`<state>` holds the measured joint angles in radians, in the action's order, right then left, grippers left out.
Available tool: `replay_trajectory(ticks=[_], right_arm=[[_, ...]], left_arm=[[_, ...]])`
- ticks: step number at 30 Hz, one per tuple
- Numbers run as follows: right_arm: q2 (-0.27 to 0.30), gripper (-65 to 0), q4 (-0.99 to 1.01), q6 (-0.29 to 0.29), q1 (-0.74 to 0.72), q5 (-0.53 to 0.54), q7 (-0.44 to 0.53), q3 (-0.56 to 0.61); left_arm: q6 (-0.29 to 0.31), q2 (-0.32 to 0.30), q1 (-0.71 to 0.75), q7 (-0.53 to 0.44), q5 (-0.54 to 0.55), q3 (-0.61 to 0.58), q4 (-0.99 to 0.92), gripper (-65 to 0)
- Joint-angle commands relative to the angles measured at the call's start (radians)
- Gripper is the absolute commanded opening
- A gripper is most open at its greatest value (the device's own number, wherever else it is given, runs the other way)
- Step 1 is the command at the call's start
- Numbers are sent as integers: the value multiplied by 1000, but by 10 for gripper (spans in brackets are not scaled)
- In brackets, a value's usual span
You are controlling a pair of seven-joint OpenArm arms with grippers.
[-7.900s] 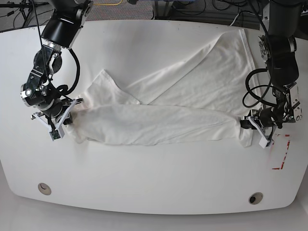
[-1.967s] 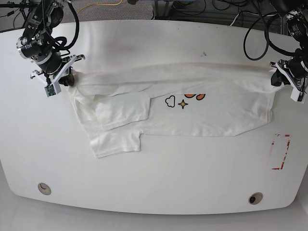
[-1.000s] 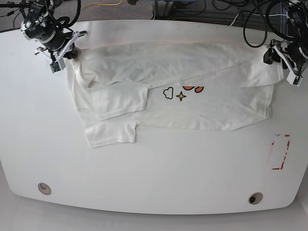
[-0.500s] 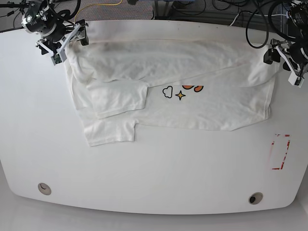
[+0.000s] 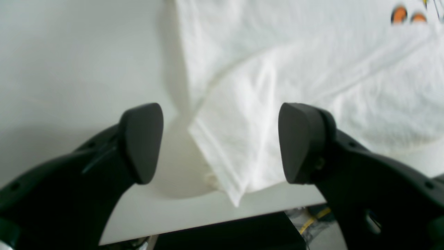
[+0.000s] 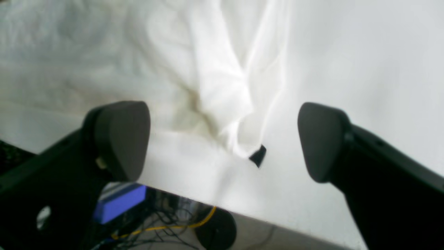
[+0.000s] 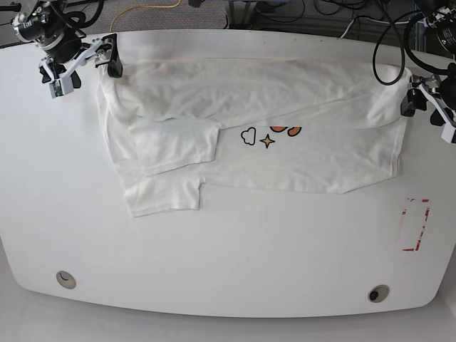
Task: Fold the T-shirt properly
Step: 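Open both grippers and release the shirt edge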
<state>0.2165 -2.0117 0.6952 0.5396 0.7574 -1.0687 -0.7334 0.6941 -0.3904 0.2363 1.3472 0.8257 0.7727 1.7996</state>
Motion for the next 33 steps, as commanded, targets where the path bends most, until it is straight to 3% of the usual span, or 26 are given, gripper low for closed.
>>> replay_trajectory(ticks=[1,5,11,20,25,28,33], right_arm=[[37,-2,-14,-2,-36,123,23,1],[39,-2,-13,-6,-86,130,22,31],[37,-2,15,-59,-149,53,22,114],[30,-2,52,-56,-178,-111,22,173],[30,-11,127,-56,-195,-129,26,177],[30,-86,164,-56,-195,-128,26,177],[33,-314,167,-56,-191,-131,26,177]], left_arm=[[4,-17,-48,-10,40,11,33,-164],[4,-17,-81,-10,33,32,32,-164],[4,-17,-117,-10,-32,57,30,-164],[4,-17,-120,-12,-128,75,30,-164],[4,-15,-119,-13,-156,75,15,-164],[4,-15,-119,-13,-154,75,-17,-164],[4,-15,-119,-27,-154,74,-45,-164]])
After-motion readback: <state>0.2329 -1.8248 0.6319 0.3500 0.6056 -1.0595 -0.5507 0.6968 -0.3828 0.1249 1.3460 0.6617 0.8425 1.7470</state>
